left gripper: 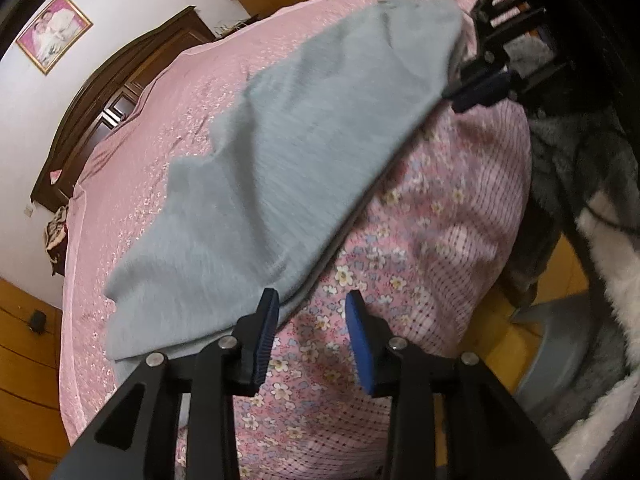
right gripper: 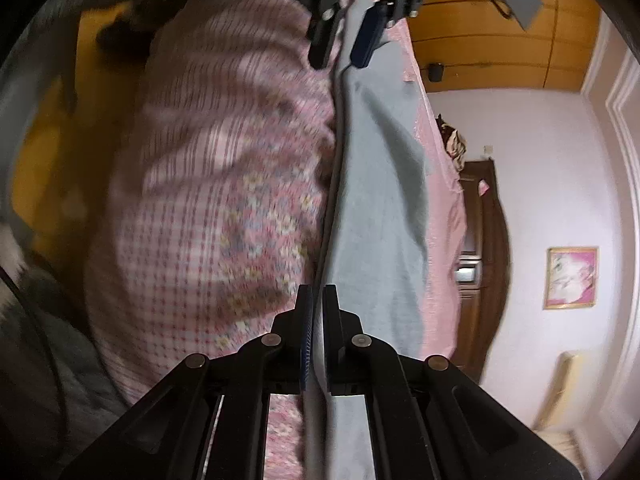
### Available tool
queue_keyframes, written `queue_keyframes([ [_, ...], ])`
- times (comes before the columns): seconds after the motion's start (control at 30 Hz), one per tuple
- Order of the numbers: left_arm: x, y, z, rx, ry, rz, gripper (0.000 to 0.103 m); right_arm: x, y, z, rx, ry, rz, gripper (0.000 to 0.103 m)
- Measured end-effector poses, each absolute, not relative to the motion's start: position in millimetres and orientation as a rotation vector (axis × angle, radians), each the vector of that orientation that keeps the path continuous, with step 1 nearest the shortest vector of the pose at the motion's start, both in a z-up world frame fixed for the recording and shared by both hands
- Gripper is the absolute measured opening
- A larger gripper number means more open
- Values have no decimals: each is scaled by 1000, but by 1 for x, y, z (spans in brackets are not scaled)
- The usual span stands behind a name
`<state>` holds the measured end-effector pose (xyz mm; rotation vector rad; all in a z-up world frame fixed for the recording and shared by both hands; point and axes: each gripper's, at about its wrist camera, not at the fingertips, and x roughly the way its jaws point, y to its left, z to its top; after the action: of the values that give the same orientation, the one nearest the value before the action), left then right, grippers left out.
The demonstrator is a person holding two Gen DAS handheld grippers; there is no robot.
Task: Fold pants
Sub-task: 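Open both grippers and release the folded sweatpants onto the bed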
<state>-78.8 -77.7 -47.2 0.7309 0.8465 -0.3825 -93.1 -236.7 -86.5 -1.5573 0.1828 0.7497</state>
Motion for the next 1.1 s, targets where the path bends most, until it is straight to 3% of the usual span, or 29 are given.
queue_keyframes([
  [0.23,-73,-68,-17,579,852,-404,48,-67,-238,-37,-1225,357,791,5],
  [0.5,-48,-48,13,428,839,-359,52,-35,-237,10,-1017,464,799,5],
  [0.67,-35,-25,22,315,835,-322,61,-13,-233,25,-837,532,788,5],
  [1.1,-27,51,7,152,905,-149,61,-1,-202,32,-809,542,811,5],
])
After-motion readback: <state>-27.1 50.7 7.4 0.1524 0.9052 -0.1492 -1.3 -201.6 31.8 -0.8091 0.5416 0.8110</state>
